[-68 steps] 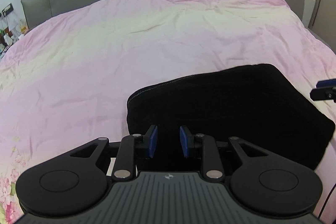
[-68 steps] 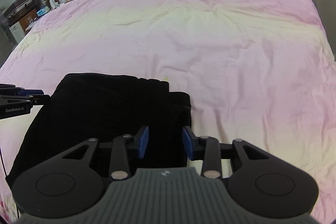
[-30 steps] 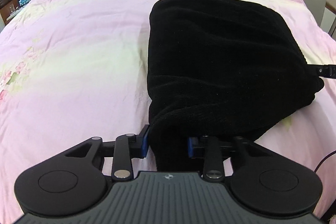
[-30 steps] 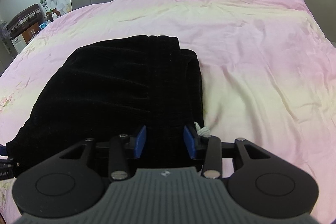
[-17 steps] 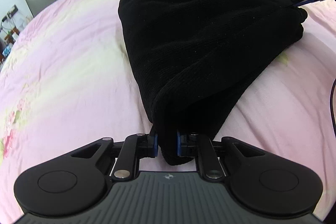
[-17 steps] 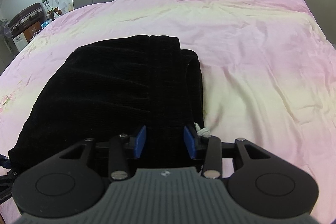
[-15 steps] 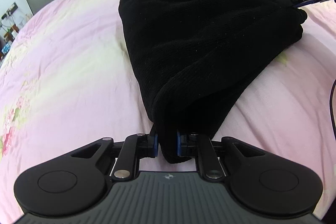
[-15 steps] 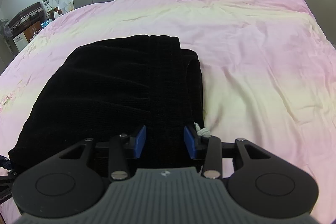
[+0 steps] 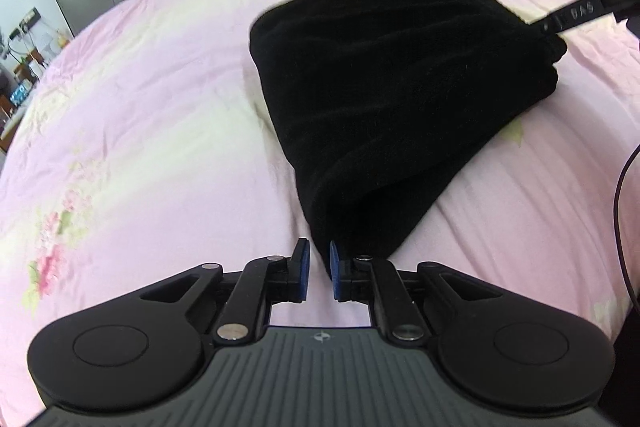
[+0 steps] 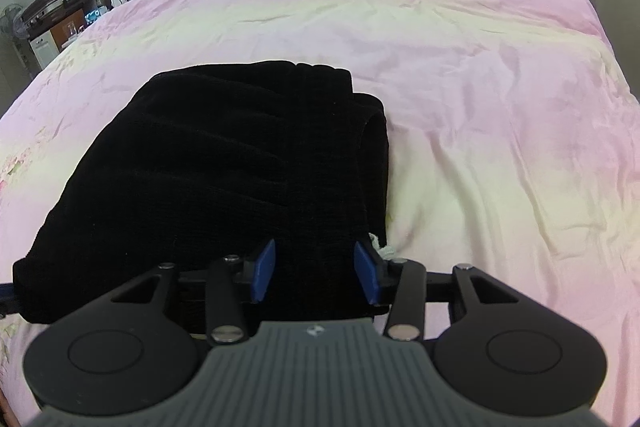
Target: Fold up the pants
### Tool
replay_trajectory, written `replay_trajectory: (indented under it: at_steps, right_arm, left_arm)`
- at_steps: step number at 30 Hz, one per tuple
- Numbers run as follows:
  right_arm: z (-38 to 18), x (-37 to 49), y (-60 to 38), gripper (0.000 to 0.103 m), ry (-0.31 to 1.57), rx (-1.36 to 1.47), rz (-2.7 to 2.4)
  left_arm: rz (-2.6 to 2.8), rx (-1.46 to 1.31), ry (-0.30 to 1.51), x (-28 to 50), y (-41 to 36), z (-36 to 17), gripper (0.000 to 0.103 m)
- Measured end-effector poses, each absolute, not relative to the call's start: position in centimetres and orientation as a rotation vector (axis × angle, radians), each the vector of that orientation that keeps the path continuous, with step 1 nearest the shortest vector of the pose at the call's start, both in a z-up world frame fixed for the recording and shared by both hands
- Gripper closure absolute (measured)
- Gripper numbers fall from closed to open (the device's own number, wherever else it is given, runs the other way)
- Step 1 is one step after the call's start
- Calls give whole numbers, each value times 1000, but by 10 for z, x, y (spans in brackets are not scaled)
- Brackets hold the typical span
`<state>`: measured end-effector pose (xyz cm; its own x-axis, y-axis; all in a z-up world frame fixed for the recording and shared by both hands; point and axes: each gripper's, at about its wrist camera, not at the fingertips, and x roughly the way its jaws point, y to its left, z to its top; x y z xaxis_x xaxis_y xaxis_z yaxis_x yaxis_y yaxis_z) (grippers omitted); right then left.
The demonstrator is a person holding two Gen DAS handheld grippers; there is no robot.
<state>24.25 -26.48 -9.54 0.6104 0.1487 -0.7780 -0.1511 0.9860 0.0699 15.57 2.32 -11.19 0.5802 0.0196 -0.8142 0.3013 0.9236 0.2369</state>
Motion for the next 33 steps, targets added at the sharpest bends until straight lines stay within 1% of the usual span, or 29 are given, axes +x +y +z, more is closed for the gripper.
replay_trajectory:
  at_steps: [1,2,3,4,5,6,7,8,10,16,23,24,26,28,30,33]
  right_arm:
    - [-93,241,-265,48,900,-11,178]
    - [-90,241,-266,44,905,-12,185]
    - [-87,239,-268,38,913,-8,194]
    - [-83,239,-270,35,922,-2,202]
    - [-79,240,-272,30,931,7,210]
    - [-76,241,-276,27,939,16,217]
    - [-73,242,-279,25,950,27,220]
    - [-70,245,-284,21,962,45,221]
    - [-66,250,-295,19,985,101,219]
    - [-74,274,-332,17,1066,338,184]
    - [-110,306,-349,17,1124,523,210]
    - [-115,311,-350,17,1134,539,215]
    - [-126,323,-349,17,1156,555,226]
    - [-136,333,-348,17,1167,572,252]
    - [-143,343,-347,17,1176,602,289]
    - [-154,356,-342,16,1196,595,321]
  left_arm:
    - [-172,364,927,155,25,-103,85]
    - [-177,348,911,156,28,-94,80]
    - [-185,326,899,158,30,-85,72]
    - [-189,298,886,162,34,-77,68]
    - [-191,272,874,167,37,-69,62]
    - [-197,239,865,176,39,-62,59]
    - [-204,208,862,187,44,-59,55]
    - [-210,178,859,196,47,-55,48]
    - [-229,116,862,214,53,-53,39]
    - [-244,-139,926,282,76,-71,28]
    - [-214,-333,1038,329,99,-123,28]
    - [-211,-352,1051,333,101,-129,28]
    - [-218,-398,1058,339,108,-136,23]
    - [-236,-449,1062,347,114,-143,22]
    - [-255,-497,1070,353,118,-151,17]
    - [-284,-565,1081,363,122,-166,16]
